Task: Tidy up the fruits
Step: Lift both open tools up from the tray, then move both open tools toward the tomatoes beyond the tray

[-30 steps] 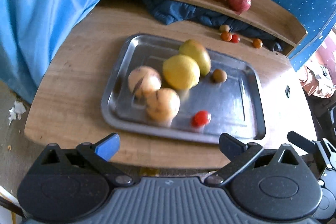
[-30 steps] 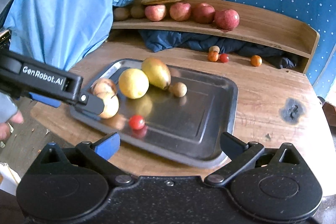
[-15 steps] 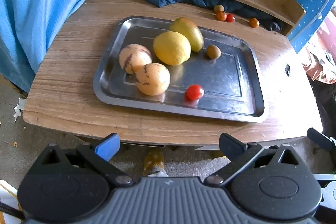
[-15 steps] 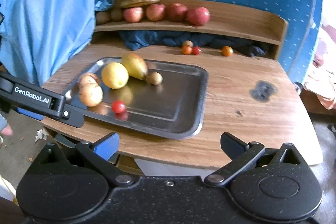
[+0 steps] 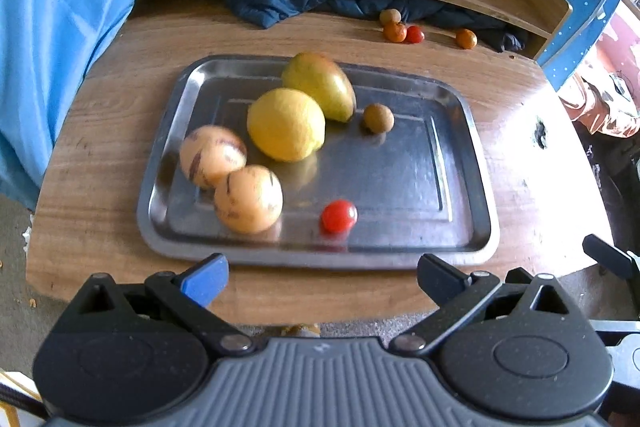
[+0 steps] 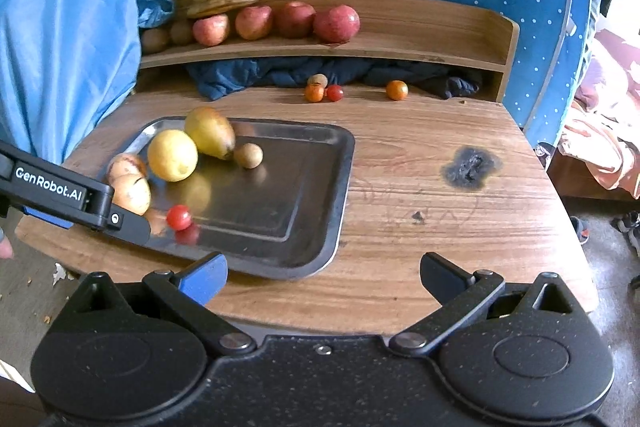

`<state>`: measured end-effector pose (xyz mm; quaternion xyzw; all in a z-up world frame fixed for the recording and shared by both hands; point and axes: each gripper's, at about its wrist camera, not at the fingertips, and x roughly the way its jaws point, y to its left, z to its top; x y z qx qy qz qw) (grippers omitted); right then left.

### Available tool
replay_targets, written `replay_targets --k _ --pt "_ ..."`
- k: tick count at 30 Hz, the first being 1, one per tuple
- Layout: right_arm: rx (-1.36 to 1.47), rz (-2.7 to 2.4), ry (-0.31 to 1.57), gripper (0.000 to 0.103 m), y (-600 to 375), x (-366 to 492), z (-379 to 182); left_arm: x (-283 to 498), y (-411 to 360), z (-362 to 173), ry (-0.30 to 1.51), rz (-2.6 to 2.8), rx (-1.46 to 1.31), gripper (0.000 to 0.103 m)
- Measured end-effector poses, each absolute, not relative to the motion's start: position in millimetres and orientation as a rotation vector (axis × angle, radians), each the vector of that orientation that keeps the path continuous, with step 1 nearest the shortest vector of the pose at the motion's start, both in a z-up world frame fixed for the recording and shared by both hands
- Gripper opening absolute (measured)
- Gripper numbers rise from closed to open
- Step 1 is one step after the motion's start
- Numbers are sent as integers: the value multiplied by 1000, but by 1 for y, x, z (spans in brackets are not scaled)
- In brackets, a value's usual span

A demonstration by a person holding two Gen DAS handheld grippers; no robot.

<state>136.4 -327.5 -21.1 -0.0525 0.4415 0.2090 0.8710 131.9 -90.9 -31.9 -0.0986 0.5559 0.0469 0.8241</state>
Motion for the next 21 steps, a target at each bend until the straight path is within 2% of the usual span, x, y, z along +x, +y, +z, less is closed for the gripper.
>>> replay_targets --k 21 --pt "-127 472 964 102 -292 211 -40 206 -70 -31 1166 98 -208 102"
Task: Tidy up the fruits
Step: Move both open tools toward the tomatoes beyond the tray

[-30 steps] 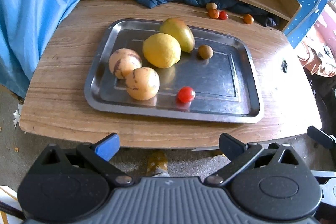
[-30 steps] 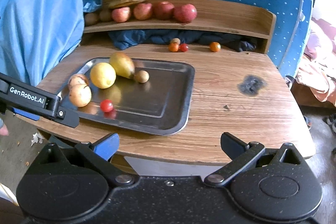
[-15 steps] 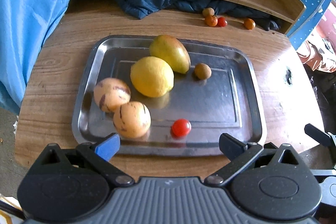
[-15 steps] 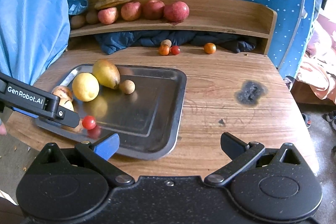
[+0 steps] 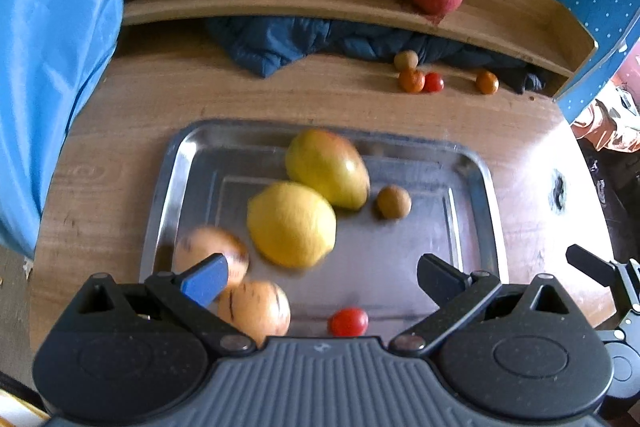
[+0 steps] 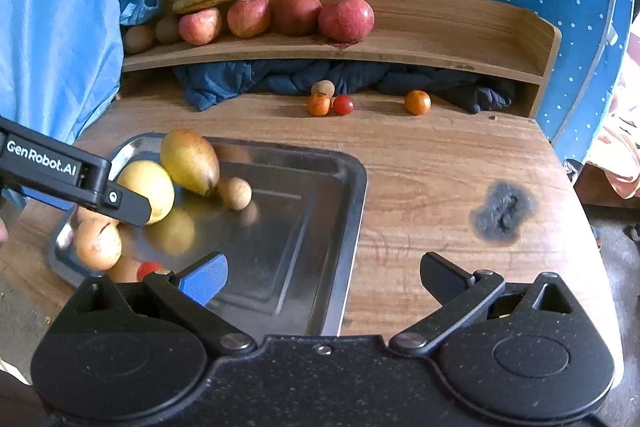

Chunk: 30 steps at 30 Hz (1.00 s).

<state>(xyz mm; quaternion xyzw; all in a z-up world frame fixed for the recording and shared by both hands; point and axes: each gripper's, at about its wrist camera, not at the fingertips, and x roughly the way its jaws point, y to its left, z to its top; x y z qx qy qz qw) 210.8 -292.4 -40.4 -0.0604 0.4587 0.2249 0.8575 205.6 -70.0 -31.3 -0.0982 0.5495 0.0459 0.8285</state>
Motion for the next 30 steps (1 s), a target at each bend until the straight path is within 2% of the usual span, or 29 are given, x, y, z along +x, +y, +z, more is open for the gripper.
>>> replay_targets --k 14,30 --pt "-127 390 982 102 -271 258 -50 268 -56 -34 1176 17 -176 102" --pt "-180 198 1037 102 -264 280 -60 311 -53 -62 1225 -105 -185 102"
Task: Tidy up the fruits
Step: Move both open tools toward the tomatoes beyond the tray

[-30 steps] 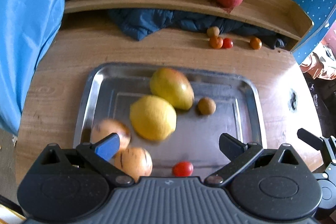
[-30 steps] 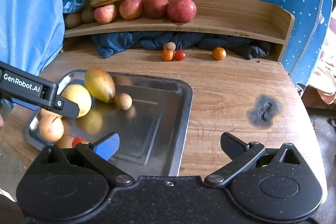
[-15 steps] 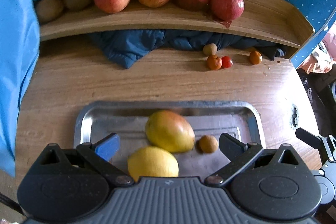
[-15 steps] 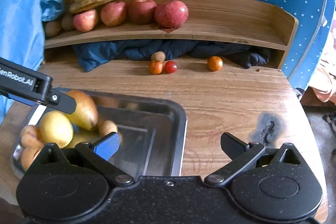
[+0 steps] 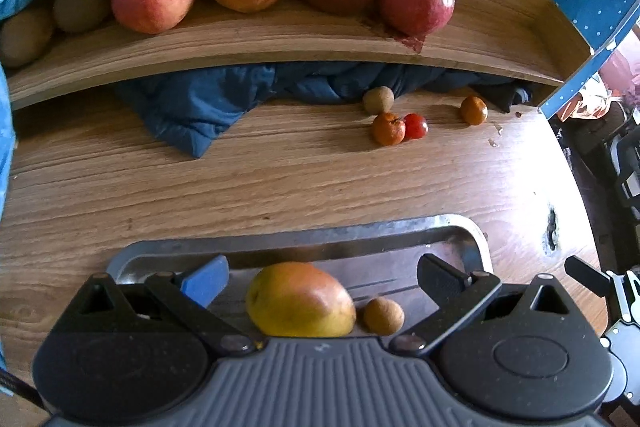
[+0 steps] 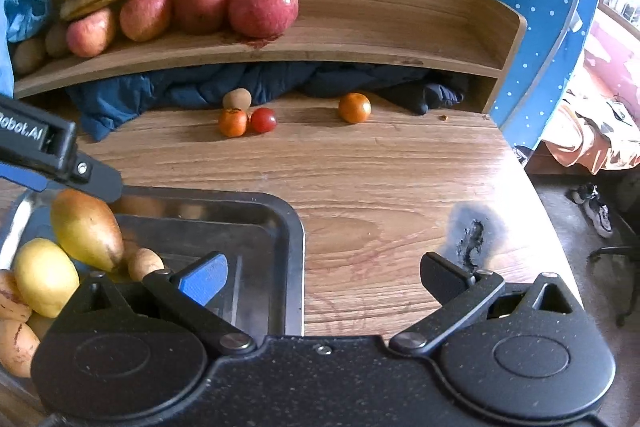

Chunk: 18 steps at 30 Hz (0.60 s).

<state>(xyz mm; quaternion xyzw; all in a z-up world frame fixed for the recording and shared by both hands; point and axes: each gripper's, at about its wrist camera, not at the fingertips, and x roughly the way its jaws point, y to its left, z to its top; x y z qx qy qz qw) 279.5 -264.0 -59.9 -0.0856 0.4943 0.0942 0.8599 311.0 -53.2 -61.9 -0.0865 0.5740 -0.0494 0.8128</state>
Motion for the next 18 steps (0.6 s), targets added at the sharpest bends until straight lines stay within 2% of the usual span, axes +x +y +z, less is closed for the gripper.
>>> replay_targets --k 18 --pt "-186 302 1030 102 -256 302 -69 344 -60 -66 1235 -32 -226 102"
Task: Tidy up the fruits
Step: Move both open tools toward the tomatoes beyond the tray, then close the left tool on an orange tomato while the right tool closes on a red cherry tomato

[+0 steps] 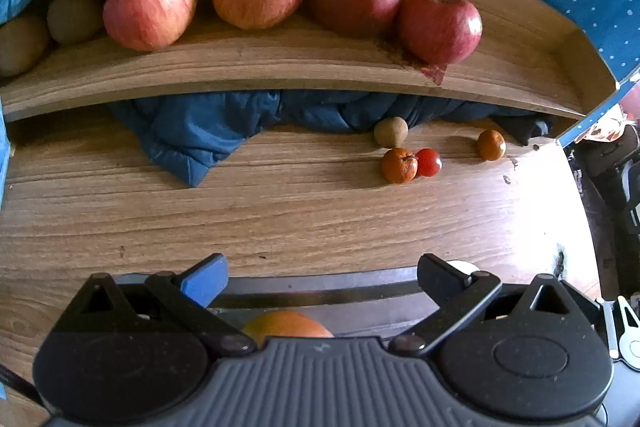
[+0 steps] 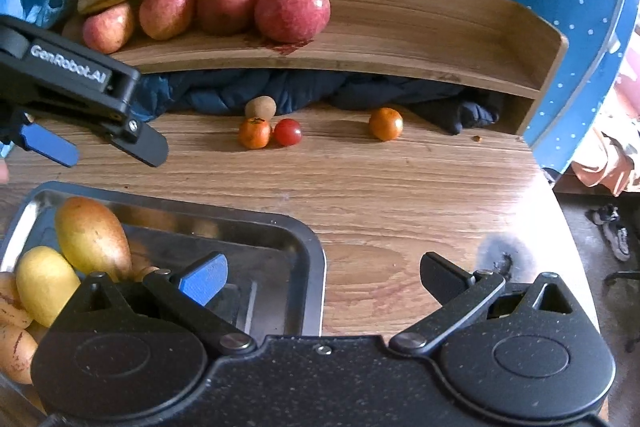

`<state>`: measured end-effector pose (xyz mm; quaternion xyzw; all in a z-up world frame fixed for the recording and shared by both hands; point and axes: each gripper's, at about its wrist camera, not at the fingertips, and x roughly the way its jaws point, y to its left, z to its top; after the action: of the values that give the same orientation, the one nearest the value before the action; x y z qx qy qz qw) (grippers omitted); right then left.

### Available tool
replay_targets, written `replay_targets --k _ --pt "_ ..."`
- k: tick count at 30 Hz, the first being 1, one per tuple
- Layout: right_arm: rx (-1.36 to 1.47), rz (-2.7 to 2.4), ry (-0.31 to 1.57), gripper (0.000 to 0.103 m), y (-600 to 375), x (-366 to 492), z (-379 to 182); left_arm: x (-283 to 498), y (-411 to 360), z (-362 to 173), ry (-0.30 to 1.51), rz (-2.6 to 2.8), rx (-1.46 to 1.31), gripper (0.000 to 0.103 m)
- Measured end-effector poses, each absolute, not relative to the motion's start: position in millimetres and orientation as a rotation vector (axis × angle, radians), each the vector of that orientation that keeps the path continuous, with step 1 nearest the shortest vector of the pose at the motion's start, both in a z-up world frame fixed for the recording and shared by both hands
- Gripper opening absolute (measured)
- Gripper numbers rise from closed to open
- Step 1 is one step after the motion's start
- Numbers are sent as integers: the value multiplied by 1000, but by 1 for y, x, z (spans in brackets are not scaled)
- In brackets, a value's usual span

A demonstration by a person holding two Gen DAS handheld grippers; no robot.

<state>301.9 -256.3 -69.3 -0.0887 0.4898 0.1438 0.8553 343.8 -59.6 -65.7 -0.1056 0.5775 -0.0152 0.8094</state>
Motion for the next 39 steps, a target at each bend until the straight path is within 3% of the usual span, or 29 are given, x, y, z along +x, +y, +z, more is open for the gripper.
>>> replay_targets --k 25,33,39 --pt "-342 630 948 102 -269 369 -100 392 -102 -93 1237 134 -357 102" --pt "-372 703 923 93 -265 382 -111 397 -99 -99 1196 152 -444 101" --pt "-330 770 892 79 -270 390 -113 402 -106 -105 1153 128 -453 92"
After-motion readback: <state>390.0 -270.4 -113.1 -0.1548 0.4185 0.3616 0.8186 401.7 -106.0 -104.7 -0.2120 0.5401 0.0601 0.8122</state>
